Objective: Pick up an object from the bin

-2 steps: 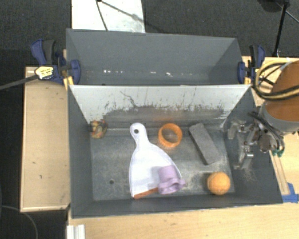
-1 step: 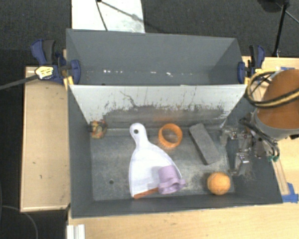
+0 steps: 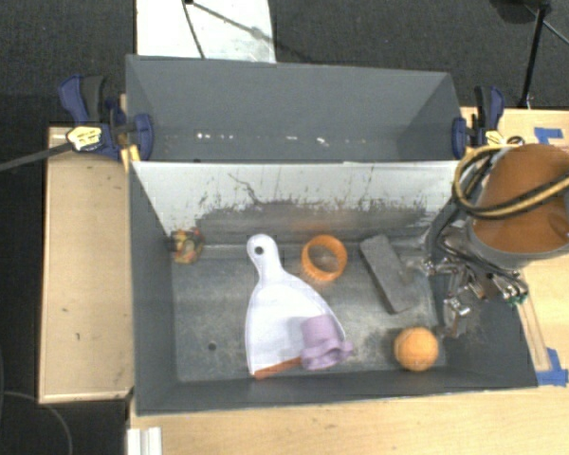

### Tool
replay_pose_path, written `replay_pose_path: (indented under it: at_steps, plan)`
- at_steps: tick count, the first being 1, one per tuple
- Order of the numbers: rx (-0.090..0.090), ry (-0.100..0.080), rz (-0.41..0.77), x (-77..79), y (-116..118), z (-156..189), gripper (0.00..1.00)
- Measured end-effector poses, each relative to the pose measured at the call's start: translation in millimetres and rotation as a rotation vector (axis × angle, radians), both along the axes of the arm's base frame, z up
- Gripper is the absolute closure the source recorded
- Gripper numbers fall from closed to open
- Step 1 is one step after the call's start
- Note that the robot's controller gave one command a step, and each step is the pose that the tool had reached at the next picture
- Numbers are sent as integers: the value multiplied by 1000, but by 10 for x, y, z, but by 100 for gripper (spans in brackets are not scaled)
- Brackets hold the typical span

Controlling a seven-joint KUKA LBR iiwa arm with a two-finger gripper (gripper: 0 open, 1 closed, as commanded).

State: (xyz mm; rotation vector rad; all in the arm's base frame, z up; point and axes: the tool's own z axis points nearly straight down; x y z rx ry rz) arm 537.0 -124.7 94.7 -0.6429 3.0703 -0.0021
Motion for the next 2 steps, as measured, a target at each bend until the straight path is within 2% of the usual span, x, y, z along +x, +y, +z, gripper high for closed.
replay_pose_path:
  at_steps: [1,2]
  plan:
    - [-1,1,118,-369,-74,-154,100]
    - [0,2,121,-372,-69,-160,0]
